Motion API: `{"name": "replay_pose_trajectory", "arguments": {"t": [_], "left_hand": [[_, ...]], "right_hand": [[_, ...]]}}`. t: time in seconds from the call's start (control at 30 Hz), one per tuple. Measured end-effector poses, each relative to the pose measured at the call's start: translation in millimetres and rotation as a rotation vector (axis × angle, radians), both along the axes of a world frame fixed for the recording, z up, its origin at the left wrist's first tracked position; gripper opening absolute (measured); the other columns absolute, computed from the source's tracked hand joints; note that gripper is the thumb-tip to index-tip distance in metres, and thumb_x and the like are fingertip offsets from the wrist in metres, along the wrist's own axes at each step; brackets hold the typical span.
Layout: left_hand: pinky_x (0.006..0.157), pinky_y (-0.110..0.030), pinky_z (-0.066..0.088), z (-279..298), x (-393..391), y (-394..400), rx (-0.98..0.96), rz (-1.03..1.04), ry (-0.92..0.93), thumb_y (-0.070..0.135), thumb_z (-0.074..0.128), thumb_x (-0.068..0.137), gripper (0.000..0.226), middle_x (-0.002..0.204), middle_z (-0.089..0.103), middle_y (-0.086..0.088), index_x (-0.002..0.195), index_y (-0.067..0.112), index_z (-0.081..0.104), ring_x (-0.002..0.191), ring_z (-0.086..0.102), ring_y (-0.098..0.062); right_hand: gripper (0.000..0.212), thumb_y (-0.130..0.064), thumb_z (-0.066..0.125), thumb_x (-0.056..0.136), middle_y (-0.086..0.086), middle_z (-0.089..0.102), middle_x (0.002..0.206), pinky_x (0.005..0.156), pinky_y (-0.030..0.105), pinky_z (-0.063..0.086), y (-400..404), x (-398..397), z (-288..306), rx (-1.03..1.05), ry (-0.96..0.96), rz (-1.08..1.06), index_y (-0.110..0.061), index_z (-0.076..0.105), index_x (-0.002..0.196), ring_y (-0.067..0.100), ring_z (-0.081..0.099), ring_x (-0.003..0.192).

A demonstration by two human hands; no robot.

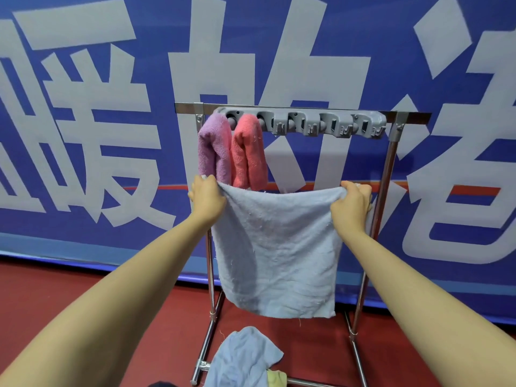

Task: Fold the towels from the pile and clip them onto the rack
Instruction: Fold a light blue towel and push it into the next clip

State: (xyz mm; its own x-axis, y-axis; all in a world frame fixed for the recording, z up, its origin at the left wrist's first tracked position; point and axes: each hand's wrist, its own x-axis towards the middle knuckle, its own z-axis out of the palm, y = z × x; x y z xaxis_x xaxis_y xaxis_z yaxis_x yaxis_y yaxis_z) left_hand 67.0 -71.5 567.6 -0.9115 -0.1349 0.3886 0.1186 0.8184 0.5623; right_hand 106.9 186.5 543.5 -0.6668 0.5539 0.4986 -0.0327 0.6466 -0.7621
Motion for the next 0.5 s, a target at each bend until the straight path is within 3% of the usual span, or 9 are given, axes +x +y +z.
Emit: {"name": "replay_pose_trajectory", "arguments": {"t": [0.27, 0.4, 0.5], "left_hand": [[0.089, -0.044, 0.034, 4, -12, -5, -0.048, 0.067, -0.001, -0.008, 0.034, 0.082, 0.023, 0.112, 0.046, -0.023, 0.092, -0.002, 0.054, 0.102, 0.043, -0.041], [0.083, -0.043, 0.035, 1, -17, -10, -0.078, 0.086, 0.024, -0.004, 0.036, 0.087, 0.023, 0.107, 0.051, -0.023, 0.092, -0.001, 0.059, 0.098, 0.047, -0.041], [0.083, -0.042, 0.036, 1, -18, -11, -0.107, 0.098, 0.043, -0.003, 0.037, 0.088, 0.024, 0.106, 0.052, -0.023, 0.093, -0.001, 0.061, 0.097, 0.049, -0.041]], "right_hand": [[0.023, 0.006, 0.044, 0.091, 0.019, 0.048, 0.111, 0.081, 0.046, 0.048, 12, -7, 11, 0.210, -0.084, -0.086, 0.001, 0.062, 0.105, 0.036, 0.052, 0.093], [0.024, -0.007, 0.038, 0.097, 0.015, 0.053, 0.104, 0.086, 0.050, 0.043, 15, -2, 18, 0.221, -0.078, -0.128, -0.007, 0.061, 0.104, 0.033, 0.051, 0.083], [0.023, -0.011, 0.038, 0.098, 0.009, 0.060, 0.093, 0.090, 0.050, 0.043, 15, -3, 19, 0.044, -0.041, -0.084, -0.012, 0.060, 0.100, 0.031, 0.055, 0.089]]}}
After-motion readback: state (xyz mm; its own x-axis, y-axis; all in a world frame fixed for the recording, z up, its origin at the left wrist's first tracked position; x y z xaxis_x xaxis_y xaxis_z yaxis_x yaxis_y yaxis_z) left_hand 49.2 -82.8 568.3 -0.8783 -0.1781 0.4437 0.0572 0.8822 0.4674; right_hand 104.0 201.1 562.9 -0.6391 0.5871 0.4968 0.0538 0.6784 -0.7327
